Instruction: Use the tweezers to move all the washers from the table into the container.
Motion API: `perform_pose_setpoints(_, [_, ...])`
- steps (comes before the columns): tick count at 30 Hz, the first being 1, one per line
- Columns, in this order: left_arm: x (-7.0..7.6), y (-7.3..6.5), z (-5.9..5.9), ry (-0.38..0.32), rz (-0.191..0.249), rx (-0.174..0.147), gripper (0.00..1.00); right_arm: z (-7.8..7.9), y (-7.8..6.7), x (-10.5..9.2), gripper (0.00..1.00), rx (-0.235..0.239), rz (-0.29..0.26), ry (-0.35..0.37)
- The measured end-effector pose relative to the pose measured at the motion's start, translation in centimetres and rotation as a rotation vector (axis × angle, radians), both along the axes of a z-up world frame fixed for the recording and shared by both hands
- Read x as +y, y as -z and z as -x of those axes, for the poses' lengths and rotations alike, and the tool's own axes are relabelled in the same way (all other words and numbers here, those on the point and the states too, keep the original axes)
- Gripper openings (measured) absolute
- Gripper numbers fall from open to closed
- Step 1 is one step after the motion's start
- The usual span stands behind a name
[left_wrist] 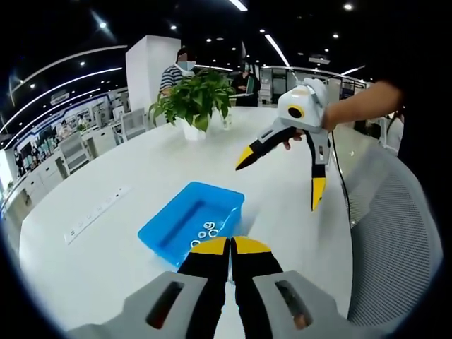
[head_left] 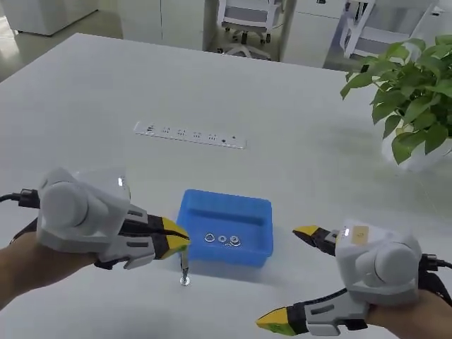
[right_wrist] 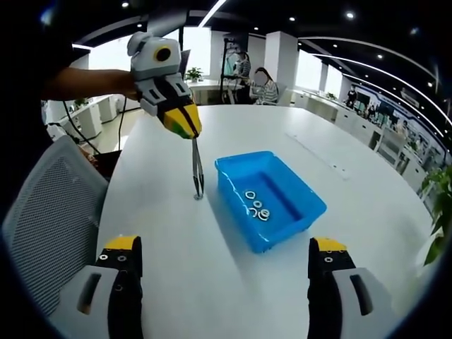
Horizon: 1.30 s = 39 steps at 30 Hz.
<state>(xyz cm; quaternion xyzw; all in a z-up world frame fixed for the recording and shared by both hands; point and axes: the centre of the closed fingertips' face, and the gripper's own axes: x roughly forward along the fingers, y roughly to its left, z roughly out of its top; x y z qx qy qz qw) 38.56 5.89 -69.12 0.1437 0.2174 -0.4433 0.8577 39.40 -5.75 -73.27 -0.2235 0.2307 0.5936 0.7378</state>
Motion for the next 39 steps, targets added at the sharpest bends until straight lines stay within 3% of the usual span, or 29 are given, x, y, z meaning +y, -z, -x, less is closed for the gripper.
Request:
perform_pose_setpoints(8, [-0.1, -0.1, 0.2, 0.010, -0.007, -0.004, 0.04, 0.4, -0.4, 0.9, 0.91, -0.018, -0.020, -0.051])
perform_pose_setpoints(15, [-0.4, -0.2, 0.4, 0.031, -0.016, -0.003, 0.04, 1.3, -0.6, 2.6, 0.82, -0.037, -0.047, -0.141])
perform_pose_setpoints(23, [-0.5, -0.2, 0.7, 0.045, -0.010, 0.004, 0.04, 2.7, 0.2, 4.5, 0.63, -0.035, -0.024, -0.267])
perform_pose_setpoints(28, [-0.6, -0.2, 0.7, 0.053, -0.005, 0.009, 0.04, 3.2, 0.9, 5.9, 0.54, -0.061, -0.013, -0.347])
perform_pose_setpoints(39, [-0.5, -0.1, 0.6, 0.060, 0.005, 0.016, 0.04, 2.9, 1.8, 8.3, 0.34, -0.094, 0.013, -0.434])
